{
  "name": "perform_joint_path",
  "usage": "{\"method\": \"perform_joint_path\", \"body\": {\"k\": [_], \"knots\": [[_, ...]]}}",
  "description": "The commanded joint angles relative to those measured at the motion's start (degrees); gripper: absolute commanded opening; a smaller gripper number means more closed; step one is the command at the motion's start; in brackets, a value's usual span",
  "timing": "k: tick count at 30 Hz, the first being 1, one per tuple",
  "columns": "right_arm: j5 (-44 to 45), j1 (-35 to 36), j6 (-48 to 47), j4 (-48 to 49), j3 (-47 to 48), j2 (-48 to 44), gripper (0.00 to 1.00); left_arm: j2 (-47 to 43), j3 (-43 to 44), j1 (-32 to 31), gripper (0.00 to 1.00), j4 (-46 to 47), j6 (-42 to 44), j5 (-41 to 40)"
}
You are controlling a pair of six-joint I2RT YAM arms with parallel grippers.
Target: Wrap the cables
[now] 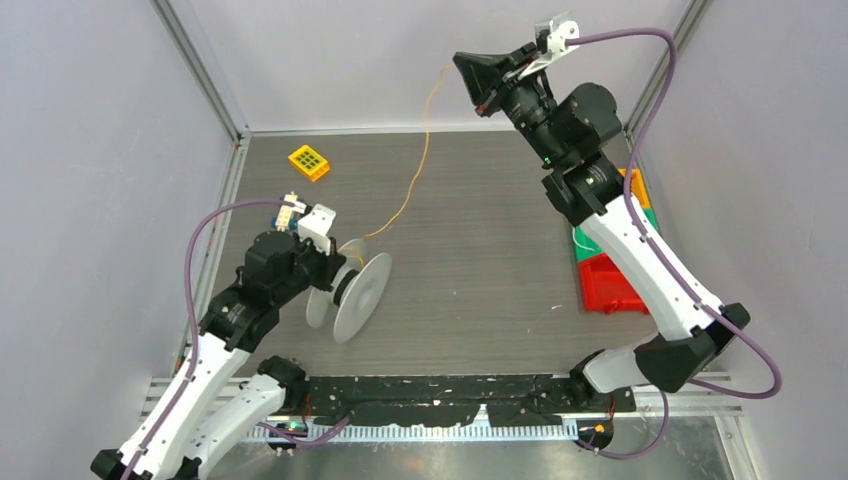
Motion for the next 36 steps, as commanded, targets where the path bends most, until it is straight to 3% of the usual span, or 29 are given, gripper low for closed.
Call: {"method": "perform_joint_path", "body": {"k": [1,11,17,23,29,36], "knots": [[1.1,-6.7,1.5,0.9,-5.5,0.3,0.05,-1.9,9.0,1.0,0.0,-8.1,-4.5,9.2],[7.6,-12.7,6.2,8.8,-34.4,-4.9,0.06,-2.4,23.8,6.4,0.0,-13.9,-19.2,8.5],[4.0,-12.9,9.0,13.6,-48.2,-7.7,0.06,-2.5,27.9,9.2,0.0,-13.5,-30.3,-0.2],[-2.9,-12.6,13.2,22.4,-63.0,-11.6,0.05,-3.7,28.4,10.6,0.0,-8.4,-38.0,-11.5],[-7.9,-10.0,10.8,30.4,-74.5,-18.3,0.05,-2.2,26.4,12.4,0.0,-4.5,-47.0,-21.1],[-5.6,5.3,-0.9,29.9,-81.3,-23.7,0.05,-2.4,13.3,19.7,0.0,7.7,-64.5,-18.4]]}}
